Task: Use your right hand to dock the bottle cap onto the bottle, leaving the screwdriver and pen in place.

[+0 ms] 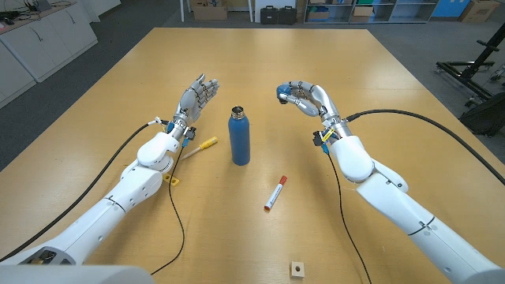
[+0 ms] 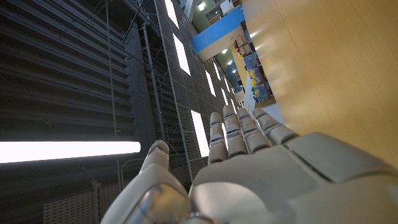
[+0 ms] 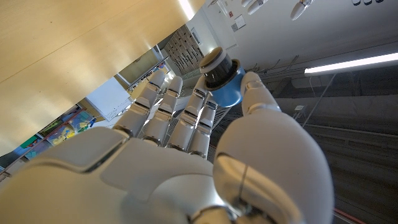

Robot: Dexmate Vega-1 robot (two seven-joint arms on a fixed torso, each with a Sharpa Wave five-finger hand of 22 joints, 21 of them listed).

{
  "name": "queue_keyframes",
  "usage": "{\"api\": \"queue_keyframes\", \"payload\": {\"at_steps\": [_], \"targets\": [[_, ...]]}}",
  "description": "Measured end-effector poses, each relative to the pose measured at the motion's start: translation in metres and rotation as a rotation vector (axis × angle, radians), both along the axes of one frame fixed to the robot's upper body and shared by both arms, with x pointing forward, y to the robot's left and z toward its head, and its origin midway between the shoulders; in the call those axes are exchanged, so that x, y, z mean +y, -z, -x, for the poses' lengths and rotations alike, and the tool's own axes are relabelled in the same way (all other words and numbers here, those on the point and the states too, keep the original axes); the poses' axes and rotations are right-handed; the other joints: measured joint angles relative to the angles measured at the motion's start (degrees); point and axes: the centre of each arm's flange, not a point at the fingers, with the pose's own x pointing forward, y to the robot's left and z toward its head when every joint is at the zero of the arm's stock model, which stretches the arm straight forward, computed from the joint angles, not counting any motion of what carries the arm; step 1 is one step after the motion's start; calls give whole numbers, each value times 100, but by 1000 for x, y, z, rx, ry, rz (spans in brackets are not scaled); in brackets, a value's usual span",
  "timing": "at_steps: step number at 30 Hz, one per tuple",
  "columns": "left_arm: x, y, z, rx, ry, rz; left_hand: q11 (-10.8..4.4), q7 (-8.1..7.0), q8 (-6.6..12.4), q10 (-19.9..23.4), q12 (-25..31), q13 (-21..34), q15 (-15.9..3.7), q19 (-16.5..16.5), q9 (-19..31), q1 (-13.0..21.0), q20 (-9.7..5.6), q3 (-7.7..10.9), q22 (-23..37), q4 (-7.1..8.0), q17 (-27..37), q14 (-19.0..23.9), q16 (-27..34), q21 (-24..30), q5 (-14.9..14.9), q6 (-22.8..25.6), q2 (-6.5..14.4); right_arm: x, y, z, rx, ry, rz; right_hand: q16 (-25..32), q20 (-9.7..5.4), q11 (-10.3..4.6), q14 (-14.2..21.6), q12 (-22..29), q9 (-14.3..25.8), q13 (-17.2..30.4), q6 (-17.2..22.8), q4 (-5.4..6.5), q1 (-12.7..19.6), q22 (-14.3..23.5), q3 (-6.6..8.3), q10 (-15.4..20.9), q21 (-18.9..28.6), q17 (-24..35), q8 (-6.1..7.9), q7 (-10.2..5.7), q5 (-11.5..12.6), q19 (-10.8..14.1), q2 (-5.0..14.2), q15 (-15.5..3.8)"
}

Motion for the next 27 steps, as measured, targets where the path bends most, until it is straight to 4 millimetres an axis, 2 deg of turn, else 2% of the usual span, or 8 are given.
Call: {"api": "queue_keyframes", "payload": {"at_steps": [27], "targets": [[-2, 1, -2, -1, 8, 3, 0, 30, 0, -1, 0, 0, 0, 0, 0, -23, 0, 0, 0, 1, 0, 0, 0, 0, 0, 29, 24, 36, -14, -6, -50, -133, -6, 0, 22, -61, 54, -66, -3, 5, 32, -5, 0, 0, -41, 62, -24, 1, -21, 32, -33, -21, 0, -10]]}}
